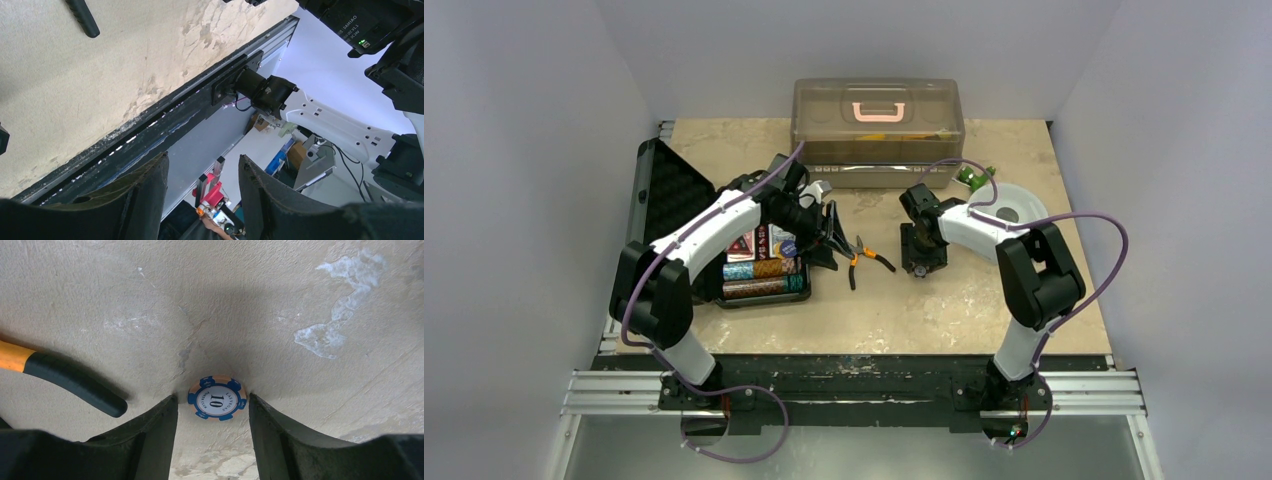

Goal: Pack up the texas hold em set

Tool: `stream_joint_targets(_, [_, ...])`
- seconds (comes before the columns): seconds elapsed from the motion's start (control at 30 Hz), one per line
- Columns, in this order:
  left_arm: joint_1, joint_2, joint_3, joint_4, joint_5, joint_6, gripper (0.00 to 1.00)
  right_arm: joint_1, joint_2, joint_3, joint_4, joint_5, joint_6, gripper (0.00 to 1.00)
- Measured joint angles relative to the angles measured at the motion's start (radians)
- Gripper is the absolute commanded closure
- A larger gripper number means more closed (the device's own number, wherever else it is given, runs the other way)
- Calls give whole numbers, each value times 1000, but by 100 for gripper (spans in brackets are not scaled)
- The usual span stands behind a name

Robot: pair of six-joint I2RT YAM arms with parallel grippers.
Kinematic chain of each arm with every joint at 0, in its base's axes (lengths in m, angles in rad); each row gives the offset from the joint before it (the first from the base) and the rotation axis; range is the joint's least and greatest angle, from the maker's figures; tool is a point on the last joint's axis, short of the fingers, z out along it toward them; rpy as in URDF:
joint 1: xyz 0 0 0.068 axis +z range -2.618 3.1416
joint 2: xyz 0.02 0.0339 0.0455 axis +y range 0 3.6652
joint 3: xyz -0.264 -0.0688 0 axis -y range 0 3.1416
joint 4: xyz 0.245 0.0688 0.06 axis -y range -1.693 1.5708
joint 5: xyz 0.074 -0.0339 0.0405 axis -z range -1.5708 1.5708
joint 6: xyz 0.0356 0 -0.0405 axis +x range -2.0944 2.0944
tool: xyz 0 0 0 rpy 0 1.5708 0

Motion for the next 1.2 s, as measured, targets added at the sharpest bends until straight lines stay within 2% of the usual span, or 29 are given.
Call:
stream_joint_targets(0.6, [0,0,0,-14,0,24,49,0,0,-2,15,12,-10,64])
stream_joint_targets(0.83, [0,1,0,-23,0,25,49,0,-14,-5,21,8,-39,65])
stream_joint_targets(1.2, [34,27,9,23,48,-6,49,0,-156,-18,71,-75,-116,67])
